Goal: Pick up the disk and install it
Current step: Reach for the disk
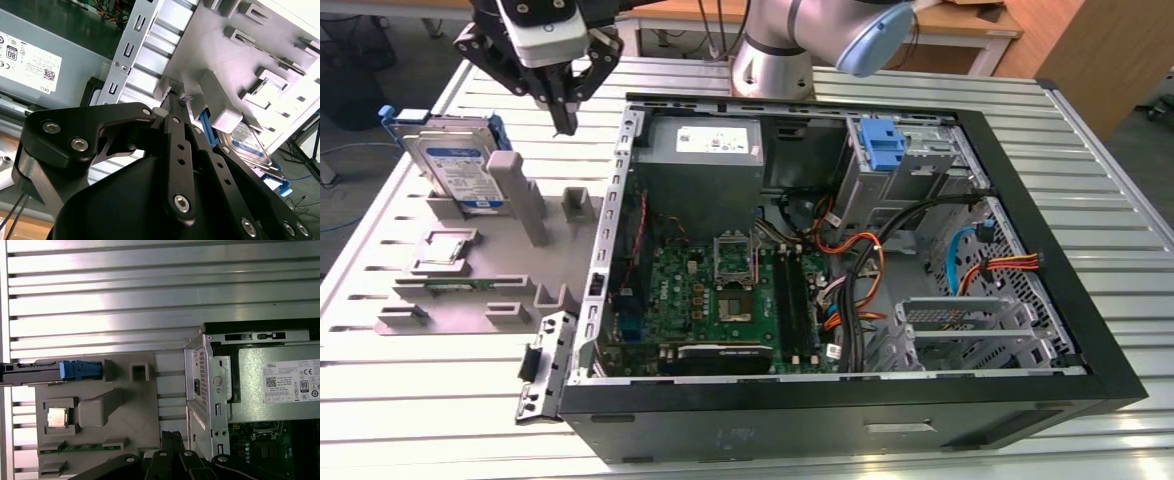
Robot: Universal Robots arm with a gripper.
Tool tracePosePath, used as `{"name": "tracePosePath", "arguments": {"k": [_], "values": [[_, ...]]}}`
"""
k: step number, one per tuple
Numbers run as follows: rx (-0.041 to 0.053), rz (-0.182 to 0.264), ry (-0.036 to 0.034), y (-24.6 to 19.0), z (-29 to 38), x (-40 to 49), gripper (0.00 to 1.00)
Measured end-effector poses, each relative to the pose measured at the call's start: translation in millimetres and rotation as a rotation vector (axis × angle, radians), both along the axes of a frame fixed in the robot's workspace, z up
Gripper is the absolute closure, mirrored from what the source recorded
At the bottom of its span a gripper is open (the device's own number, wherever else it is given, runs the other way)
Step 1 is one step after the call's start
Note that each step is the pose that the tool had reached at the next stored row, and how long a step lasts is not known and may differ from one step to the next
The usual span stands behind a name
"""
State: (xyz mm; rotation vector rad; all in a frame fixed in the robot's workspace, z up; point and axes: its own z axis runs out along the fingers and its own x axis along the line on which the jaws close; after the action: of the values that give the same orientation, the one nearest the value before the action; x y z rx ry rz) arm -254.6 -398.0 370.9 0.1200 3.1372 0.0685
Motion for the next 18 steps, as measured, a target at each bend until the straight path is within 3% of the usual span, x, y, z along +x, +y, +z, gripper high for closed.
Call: {"name": "tracePosePath", "arguments": {"k": [7, 12, 18], "values": [[0.0011, 0.000, 0.0006, 1.7, -0.7, -1.1, 0.90], [0.0011, 0.000, 0.0008, 5.4, -1.7, -2.7, 0.90], [0.0014, 0.000, 0.0009, 10.6, -2.6, -15.3, 0.90]]}}
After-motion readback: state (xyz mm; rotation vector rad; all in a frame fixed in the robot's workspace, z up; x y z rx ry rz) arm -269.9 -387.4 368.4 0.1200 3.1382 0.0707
